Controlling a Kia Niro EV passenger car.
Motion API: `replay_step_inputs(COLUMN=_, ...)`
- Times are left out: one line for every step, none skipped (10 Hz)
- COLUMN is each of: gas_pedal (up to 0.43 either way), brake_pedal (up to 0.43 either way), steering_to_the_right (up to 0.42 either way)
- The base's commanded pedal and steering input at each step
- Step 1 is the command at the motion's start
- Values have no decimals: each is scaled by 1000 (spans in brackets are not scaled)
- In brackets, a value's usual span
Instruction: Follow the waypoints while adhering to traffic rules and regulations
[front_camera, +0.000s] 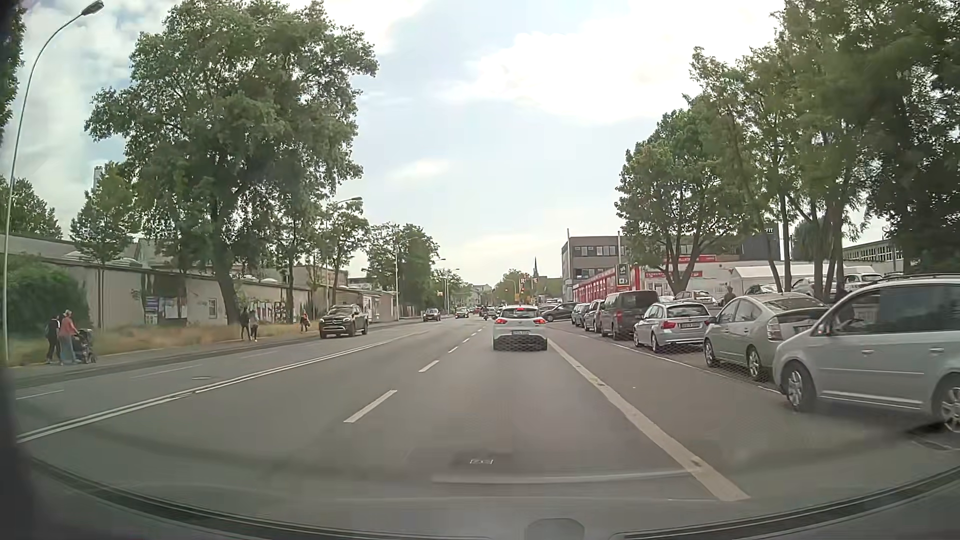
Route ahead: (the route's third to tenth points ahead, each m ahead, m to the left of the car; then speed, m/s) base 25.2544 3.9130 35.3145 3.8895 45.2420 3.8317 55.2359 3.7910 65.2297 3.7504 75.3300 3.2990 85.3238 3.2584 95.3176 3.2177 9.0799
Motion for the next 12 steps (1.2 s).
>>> replay_step_inputs(gas_pedal=0, brake_pedal=73, steering_to_the_right=0)
replay_step_inputs(gas_pedal=0, brake_pedal=146, steering_to_the_right=1)
replay_step_inputs(gas_pedal=0, brake_pedal=177, steering_to_the_right=0)
replay_step_inputs(gas_pedal=0, brake_pedal=183, steering_to_the_right=1)
replay_step_inputs(gas_pedal=0, brake_pedal=189, steering_to_the_right=1)
replay_step_inputs(gas_pedal=0, brake_pedal=189, steering_to_the_right=1)
replay_step_inputs(gas_pedal=0, brake_pedal=189, steering_to_the_right=0)
replay_step_inputs(gas_pedal=0, brake_pedal=189, steering_to_the_right=0)
replay_step_inputs(gas_pedal=0, brake_pedal=189, steering_to_the_right=0)
replay_step_inputs(gas_pedal=0, brake_pedal=189, steering_to_the_right=0)
replay_step_inputs(gas_pedal=0, brake_pedal=183, steering_to_the_right=0)
replay_step_inputs(gas_pedal=0, brake_pedal=183, steering_to_the_right=-1)
